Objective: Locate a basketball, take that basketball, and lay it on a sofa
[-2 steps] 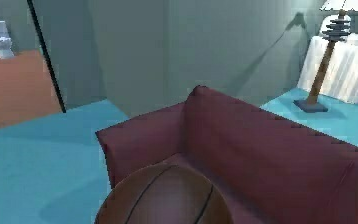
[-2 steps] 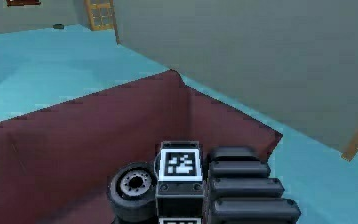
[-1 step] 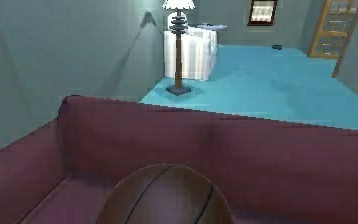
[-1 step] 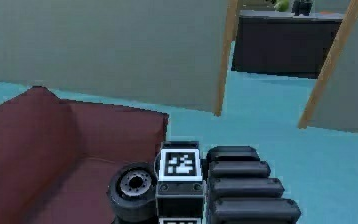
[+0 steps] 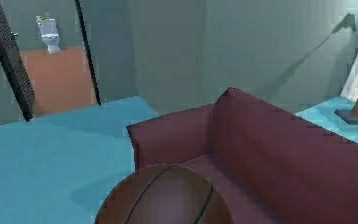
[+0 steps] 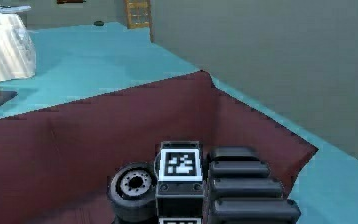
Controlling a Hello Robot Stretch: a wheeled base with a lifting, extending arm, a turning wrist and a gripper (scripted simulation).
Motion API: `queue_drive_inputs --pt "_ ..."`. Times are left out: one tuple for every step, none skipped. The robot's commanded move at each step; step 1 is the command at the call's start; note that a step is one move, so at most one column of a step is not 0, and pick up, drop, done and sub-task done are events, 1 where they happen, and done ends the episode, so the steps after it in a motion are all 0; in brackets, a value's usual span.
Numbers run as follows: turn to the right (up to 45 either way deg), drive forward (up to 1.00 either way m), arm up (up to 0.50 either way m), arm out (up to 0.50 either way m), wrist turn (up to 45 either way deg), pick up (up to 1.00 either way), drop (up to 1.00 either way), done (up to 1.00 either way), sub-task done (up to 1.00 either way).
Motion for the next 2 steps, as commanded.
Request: queue_drive_inputs --pt "-45.0 0.0 0.0 0.0 0.0 0.0 0.0 0.0 0.0" --pt "-45.0 0.0 0.0 0.0 0.0 0.0 0.0 0.0 0.0"
